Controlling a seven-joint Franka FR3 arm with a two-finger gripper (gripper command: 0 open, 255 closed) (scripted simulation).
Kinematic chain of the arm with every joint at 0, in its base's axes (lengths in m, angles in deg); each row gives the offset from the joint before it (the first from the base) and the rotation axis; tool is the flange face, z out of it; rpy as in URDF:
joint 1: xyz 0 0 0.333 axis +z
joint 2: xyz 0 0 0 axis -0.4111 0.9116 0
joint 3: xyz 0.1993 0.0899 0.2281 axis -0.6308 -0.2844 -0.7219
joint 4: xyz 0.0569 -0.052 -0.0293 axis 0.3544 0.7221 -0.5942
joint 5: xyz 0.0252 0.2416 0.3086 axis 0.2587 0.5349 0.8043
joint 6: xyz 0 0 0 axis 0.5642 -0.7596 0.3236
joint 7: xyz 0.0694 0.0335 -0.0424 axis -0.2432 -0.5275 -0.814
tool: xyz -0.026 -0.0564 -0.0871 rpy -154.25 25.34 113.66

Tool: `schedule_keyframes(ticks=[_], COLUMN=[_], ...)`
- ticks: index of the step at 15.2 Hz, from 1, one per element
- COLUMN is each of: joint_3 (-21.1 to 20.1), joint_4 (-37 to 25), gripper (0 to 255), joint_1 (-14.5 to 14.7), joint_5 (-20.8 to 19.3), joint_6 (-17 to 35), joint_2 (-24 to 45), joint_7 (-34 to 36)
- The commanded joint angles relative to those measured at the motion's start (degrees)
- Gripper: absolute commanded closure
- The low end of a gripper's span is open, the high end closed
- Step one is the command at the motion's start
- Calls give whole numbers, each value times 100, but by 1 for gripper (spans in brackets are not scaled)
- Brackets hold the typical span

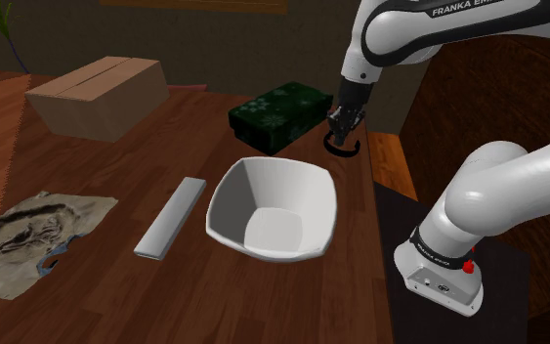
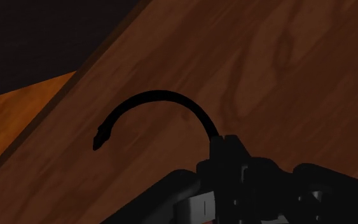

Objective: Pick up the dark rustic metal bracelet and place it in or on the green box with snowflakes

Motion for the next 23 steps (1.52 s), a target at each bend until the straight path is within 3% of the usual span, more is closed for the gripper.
schedule_keyframes(ticks=[1,4,5,7,8,15,23], joint_3=[0,0,0,-349,-392,-422,-423], joint_4=[0,0,0,-1199,-1380,-833,-834], gripper=[255,255,0,0,0,0,0], joint_1=[0,0,0,-56,-61,-33,-33], joint_5=[0,0,0,-331,-384,-345,-344], joint_6=[0,0,0,-765,-890,-289,-291], joint_2=[0,0,0,1325,1519,1571,1571], joint_7=[0,0,0,576,660,650,651])
